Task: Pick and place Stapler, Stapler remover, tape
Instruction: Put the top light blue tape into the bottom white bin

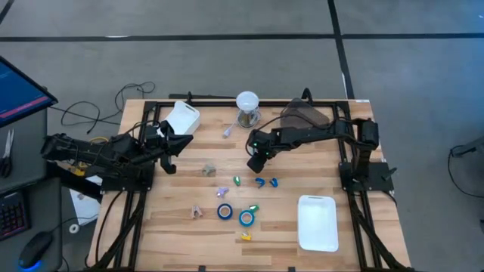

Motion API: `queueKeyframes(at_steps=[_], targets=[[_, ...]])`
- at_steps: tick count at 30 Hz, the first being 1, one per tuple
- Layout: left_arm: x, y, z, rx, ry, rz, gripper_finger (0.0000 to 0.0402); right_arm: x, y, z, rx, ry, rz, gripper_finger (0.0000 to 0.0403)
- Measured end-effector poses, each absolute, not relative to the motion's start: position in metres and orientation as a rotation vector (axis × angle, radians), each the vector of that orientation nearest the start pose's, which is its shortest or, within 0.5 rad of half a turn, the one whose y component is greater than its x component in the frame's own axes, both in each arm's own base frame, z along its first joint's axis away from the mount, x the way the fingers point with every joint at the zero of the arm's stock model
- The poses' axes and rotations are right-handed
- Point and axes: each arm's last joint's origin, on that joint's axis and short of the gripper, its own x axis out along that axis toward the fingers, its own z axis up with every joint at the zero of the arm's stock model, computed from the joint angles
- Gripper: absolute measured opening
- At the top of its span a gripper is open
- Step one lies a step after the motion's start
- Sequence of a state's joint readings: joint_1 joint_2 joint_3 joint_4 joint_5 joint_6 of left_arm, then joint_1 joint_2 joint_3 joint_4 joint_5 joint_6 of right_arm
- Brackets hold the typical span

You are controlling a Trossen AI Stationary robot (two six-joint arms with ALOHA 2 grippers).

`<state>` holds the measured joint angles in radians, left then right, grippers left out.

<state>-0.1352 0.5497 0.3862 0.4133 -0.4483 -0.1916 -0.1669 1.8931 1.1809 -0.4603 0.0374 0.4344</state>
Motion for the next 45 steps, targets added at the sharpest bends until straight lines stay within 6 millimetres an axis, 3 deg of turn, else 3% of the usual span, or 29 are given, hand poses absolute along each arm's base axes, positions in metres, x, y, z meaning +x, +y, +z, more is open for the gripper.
queueKeyframes(at_steps=[12, 21, 27, 36, 45], targets=[[0.1377, -0.0061, 0.2839, -0.261, -0.27, 0.288, 0.0008, 0.3605, -0.0678, 0.1472, 0.419, 1.114, -0.463, 0.007], [0.1377, -0.0061, 0.2839, -0.261, -0.269, 0.288, 0.0008, 0.3595, -0.07, 0.1462, 0.401, 1.125, -0.455, 0.0063], [0.1377, -0.0061, 0.2839, -0.261, -0.269, 0.288, 0.0008, 0.3594, -0.0708, 0.146, 0.379, 1.126, -0.451, 0.0007], [0.1378, -0.0061, 0.2839, -0.261, -0.269, 0.288, 0.0008, 0.3596, -0.0705, 0.1456, 0.376, 1.131, -0.411, 0.0014], [0.1377, -0.0061, 0.2839, -0.261, -0.269, 0.288, 0.0008, 0.3602, -0.07, 0.1453, 0.373, 1.13, -0.399, 0.0099]])
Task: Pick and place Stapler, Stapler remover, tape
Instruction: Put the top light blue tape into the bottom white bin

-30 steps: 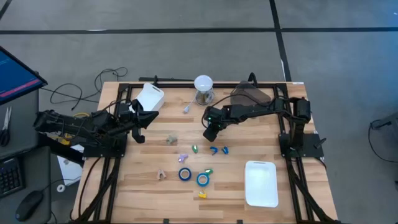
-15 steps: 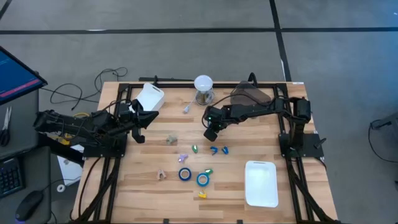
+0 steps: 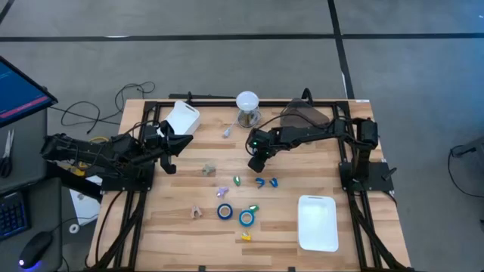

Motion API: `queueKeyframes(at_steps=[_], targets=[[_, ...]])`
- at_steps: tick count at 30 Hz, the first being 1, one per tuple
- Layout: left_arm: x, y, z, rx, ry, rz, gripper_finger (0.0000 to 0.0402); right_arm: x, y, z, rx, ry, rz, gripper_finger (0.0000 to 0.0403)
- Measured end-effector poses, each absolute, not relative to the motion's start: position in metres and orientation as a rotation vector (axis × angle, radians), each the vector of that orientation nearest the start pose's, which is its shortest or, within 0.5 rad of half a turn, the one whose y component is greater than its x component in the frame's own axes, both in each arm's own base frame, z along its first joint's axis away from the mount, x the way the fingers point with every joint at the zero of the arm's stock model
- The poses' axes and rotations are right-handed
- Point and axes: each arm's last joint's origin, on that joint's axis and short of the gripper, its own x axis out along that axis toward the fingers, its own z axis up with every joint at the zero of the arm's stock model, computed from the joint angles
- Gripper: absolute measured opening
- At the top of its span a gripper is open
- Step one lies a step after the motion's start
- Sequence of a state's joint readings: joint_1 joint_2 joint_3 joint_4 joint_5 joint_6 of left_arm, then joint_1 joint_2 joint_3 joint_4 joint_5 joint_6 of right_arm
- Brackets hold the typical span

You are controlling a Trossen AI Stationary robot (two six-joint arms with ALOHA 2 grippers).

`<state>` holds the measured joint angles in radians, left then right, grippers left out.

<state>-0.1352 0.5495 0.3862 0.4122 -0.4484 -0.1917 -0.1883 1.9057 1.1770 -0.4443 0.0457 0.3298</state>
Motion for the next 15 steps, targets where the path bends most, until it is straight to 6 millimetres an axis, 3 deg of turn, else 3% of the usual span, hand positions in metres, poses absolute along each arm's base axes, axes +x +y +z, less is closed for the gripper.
queueKeyframes(at_steps=[7, 15], targets=[[0.1378, -0.0061, 0.2838, -0.261, -0.268, 0.288, 0.0008, 0.3652, -0.0717, 0.1341, 0.359, 1.135, -0.403, 0.0116], [0.1378, -0.0061, 0.2838, -0.261, -0.268, 0.288, 0.0008, 0.3644, -0.0724, 0.1323, 0.346, 1.144, -0.417, 0.0079]])
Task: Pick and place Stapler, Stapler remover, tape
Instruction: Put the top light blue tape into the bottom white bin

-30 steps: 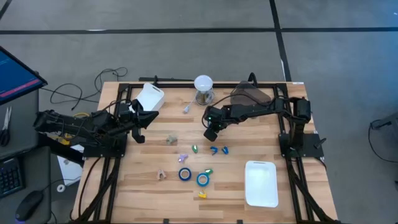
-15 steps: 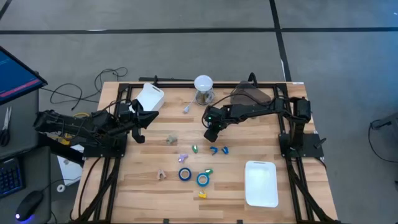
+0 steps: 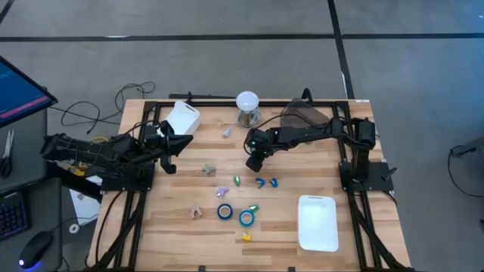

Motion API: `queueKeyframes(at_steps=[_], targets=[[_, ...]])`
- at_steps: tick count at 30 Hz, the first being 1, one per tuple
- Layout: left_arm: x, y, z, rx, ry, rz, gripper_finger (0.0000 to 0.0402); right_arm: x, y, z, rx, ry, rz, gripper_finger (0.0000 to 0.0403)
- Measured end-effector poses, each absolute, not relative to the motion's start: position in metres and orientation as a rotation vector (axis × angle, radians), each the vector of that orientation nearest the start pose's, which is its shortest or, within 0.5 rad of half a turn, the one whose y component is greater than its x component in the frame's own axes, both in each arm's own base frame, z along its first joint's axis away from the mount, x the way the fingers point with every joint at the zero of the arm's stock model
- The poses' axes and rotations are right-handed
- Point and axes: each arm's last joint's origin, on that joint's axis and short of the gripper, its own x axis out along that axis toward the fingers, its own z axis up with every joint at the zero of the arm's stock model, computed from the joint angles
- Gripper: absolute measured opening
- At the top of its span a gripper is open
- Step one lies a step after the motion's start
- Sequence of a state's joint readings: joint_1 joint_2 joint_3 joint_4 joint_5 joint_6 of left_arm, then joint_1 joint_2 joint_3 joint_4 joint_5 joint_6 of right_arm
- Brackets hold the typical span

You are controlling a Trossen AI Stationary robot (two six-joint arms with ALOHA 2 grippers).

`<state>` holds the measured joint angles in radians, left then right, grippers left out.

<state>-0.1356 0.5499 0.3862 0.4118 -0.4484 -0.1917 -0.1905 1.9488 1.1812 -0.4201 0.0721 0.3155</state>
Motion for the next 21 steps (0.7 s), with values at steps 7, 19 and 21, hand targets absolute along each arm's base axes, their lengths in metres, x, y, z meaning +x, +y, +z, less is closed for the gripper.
queueKeyframes(at_steps=[7, 19, 21], targets=[[0.1378, -0.0061, 0.2838, -0.261, -0.268, 0.288, 0.0008, 0.363, -0.0721, 0.1301, 0.343, 1.146, -0.419, 0.0066], [0.1378, -0.0061, 0.2839, -0.261, -0.269, 0.288, 0.0008, 0.363, -0.0723, 0.1283, 0.343, 1.148, -0.43, 0.0065], [0.1378, -0.0061, 0.2838, -0.261, -0.268, 0.288, 0.0008, 0.363, -0.0725, 0.1283, 0.344, 1.148, -0.433, 0.0056]])
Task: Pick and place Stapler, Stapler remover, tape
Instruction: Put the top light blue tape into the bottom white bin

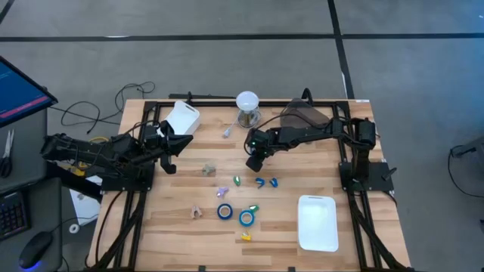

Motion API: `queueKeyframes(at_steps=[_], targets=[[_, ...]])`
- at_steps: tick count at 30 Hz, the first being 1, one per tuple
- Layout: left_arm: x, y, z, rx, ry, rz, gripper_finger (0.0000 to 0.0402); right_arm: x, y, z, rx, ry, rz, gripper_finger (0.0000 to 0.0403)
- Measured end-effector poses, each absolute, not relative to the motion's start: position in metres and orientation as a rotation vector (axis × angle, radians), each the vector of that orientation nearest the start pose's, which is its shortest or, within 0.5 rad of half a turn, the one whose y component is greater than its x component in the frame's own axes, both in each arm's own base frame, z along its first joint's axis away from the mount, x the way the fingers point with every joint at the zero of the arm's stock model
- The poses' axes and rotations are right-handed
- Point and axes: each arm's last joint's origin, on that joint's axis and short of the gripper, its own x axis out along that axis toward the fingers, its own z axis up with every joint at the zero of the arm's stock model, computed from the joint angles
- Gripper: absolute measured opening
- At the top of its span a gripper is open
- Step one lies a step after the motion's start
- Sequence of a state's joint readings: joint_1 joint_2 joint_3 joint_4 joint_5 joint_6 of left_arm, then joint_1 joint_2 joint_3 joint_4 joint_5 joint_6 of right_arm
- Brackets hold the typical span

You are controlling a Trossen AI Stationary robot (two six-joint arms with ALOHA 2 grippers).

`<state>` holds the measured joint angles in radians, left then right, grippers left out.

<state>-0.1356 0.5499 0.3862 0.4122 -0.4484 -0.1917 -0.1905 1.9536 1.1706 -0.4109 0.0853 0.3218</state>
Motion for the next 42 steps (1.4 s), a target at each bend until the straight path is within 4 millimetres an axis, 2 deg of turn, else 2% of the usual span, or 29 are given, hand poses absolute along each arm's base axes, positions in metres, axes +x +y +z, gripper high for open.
queueKeyframes(at_steps=[4, 8, 15, 20, 23, 30, 35, 38, 40, 42], targets=[[0.138, -0.006, 0.284, -0.261, -0.268, 0.288, 0.0008, 0.363, -0.07, 0.129, 0.303, 1.147, -0.437, 0.001], [0.138, -0.006, 0.284, -0.261, -0.268, 0.288, 0.0008, 0.365, -0.067, 0.136, 0.26, 1.143, -0.426, 0.0002], [0.138, -0.006, 0.284, -0.261, -0.269, 0.288, 0.0008, 0.371, -0.067, 0.168, 0.195, 1.091, -0.292, 0.0], [0.138, -0.006, 0.284, -0.261, -0.269, 0.288, 0.0008, 0.366, -0.061, 0.185, 0.223, 1.072, -0.105, 0.0], [0.138, -0.006, 0.284, -0.261, -0.268, 0.288, 0.0008, 0.363, -0.059, 0.203, 0.232, 1.008, -0.045, 0.0], [0.138, -0.006, 0.284, -0.258, -0.268, 0.288, 0.0008, 0.353, -0.056, 0.232, 0.085, 0.931, 0.063, 0.0], [0.138, -0.006, 0.284, -0.258, -0.268, 0.288, 0.0008, 0.349, -0.058, 0.226, 0.006, 0.99, 0.111, 0.0], [0.138, -0.006, 0.284, -0.258, -0.268, 0.288, 0.0008, 0.346, -0.065, 0.209, 0.007, 1.109, 0.079, 0.0], [0.138, -0.006, 0.284, -0.258, -0.268, 0.288, 0.0008, 0.342, -0.07, 0.198, -0.049, 1.212, 0.053, 0.0], [0.138, -0.006, 0.284, -0.257, -0.268, 0.288, 0.0008, 0.342, -0.072, 0.195, -0.128, 1.295, 0.052, 0.0006]])
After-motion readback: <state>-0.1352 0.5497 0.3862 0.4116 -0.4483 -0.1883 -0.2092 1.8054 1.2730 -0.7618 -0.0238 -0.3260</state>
